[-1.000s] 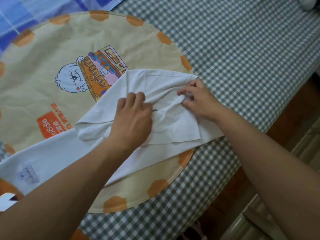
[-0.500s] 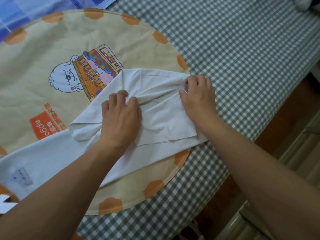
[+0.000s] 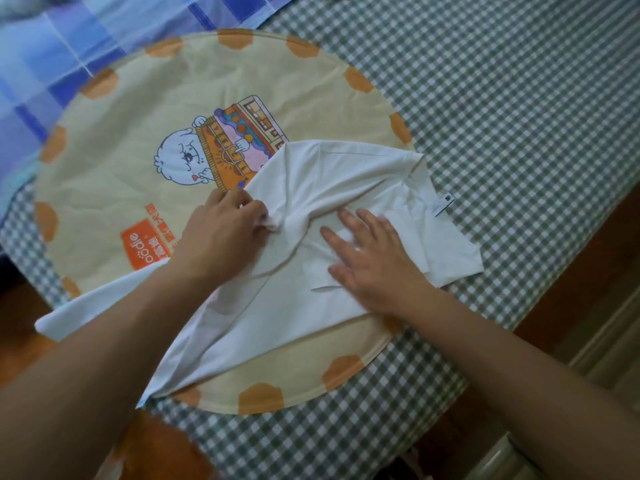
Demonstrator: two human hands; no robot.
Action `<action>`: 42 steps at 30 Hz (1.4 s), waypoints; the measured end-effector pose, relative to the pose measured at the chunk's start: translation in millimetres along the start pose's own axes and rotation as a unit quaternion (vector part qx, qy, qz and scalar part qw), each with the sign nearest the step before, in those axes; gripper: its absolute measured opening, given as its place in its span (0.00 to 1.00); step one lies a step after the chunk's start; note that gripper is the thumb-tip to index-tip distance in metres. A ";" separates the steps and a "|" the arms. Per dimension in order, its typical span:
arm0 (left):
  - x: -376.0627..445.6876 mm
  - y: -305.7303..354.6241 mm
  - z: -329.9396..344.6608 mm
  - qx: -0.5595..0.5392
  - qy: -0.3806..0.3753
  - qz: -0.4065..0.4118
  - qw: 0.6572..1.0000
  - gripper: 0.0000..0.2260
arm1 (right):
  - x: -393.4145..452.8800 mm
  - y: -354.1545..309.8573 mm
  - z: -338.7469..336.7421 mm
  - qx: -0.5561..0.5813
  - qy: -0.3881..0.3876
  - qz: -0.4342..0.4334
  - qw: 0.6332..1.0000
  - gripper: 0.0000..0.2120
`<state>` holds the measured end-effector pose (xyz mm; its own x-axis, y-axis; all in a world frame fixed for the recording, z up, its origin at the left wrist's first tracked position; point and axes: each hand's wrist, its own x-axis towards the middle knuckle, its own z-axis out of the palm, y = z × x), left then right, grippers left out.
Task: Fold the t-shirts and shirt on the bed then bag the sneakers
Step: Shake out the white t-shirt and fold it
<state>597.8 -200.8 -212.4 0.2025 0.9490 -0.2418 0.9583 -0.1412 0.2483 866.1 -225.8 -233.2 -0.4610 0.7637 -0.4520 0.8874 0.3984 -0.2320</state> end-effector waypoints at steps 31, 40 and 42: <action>-172.4 19.3 27.3 -0.045 0.047 -0.014 0.998 0.11 | -169.2 -74.5 1.3 0.618 0.413 0.506 0.438 0.10; -198.3 5.8 23.3 -0.109 -0.046 -0.006 0.993 0.13 | -157.4 -58.2 8.3 0.517 0.276 0.587 0.559 0.14; -191.5 5.0 21.6 -0.087 -0.071 -0.012 0.994 0.15 | -146.9 -39.4 -5.0 0.418 0.274 0.563 0.658 0.18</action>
<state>568.2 -389.3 -185.2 0.2189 0.9000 -0.3770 0.9162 -0.0567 0.3967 898.9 -351.2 -153.4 0.7614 0.4959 -0.4175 0.2531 -0.8203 -0.5128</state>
